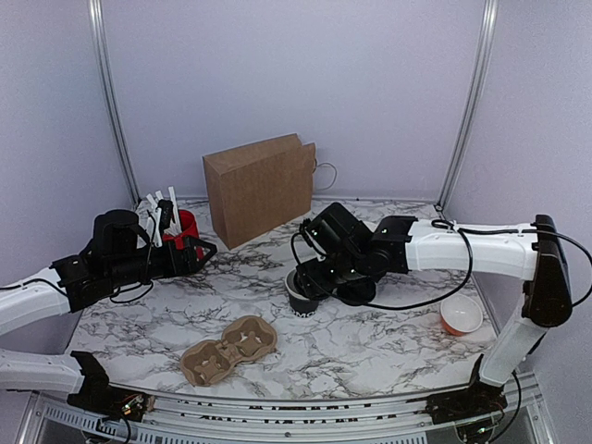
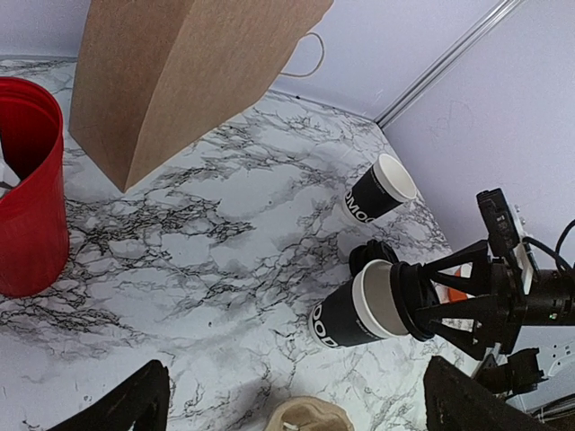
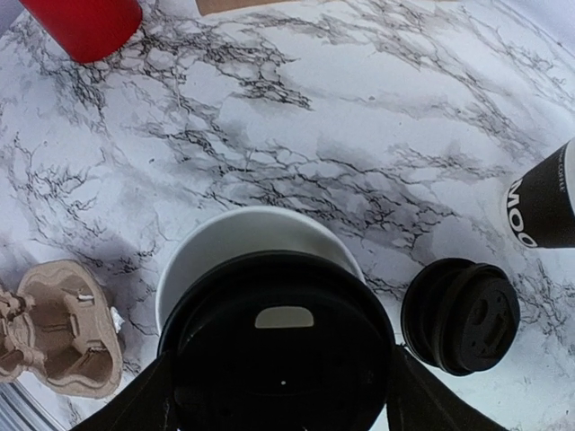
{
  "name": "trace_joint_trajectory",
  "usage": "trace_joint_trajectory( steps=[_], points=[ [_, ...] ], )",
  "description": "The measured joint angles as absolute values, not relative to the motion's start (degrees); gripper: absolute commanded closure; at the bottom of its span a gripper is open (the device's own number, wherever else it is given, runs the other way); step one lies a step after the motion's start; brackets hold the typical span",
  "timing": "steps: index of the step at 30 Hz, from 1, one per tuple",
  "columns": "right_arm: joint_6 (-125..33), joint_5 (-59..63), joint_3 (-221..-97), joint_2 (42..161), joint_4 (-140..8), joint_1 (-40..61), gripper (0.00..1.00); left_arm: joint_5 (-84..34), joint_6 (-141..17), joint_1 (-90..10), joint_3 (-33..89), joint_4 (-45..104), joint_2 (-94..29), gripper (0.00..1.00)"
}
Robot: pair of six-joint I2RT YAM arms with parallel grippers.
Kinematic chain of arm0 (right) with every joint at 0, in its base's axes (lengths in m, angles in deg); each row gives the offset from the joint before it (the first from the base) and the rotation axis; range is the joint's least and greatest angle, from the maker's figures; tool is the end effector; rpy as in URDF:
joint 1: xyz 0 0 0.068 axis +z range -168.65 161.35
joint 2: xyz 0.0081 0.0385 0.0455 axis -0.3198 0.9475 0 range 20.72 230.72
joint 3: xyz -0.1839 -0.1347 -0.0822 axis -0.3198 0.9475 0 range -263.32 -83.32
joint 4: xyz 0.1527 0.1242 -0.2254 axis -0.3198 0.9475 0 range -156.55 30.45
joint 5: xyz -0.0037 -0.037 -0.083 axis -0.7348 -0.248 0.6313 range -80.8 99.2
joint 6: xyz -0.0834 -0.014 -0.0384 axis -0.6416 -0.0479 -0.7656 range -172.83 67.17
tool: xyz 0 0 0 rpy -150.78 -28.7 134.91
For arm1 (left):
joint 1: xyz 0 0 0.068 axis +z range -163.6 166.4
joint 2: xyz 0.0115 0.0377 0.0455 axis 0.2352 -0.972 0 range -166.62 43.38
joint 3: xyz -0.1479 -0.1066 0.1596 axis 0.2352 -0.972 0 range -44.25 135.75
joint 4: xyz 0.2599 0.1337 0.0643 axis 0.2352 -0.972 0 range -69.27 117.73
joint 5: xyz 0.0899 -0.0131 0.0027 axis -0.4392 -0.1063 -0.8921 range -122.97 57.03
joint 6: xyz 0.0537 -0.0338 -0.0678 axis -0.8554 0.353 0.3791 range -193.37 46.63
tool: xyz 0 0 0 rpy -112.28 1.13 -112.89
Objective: Pack the takeout coffee
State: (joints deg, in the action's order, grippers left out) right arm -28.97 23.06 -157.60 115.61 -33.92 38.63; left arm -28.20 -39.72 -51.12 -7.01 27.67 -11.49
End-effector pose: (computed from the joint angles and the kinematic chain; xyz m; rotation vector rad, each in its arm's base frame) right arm 0.2441 0.3430 0.1765 -0.6184 2.4095 0.3076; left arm 0.2544 -0.2040 0.2266 0.1276 1.9828 -0.9116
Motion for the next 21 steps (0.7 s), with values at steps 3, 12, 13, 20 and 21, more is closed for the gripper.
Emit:
trace_joint_trajectory(
  steps=[3, 12, 13, 20, 21],
  points=[
    [-29.3, 24.3, -158.9, 117.0, -32.6, 39.0, 0.26, -28.5, -39.7, -51.1, -7.3, 27.7, -11.0, 0.01],
    [-30.2, 26.8, -162.2, 118.5, -30.3, 39.3, 0.26, -28.6, -39.8, -51.1, -7.5, 27.7, -10.9, 0.01],
    [-30.4, 26.9, -162.6, 118.7, -30.2, 39.4, 0.26, -28.6, -39.8, -51.1, -7.6, 27.7, -10.9, 0.01],
    [-30.9, 27.5, -165.3, 121.1, -29.4, 40.0, 0.26, -28.8, -39.8, -51.1, -7.7, 27.7, -10.2, 0.01],
    [-31.0, 27.6, -165.5, 121.6, -29.4, 40.1, 0.26, -28.9, -39.8, -51.1, -7.7, 27.7, -10.1, 0.01]
  ],
)
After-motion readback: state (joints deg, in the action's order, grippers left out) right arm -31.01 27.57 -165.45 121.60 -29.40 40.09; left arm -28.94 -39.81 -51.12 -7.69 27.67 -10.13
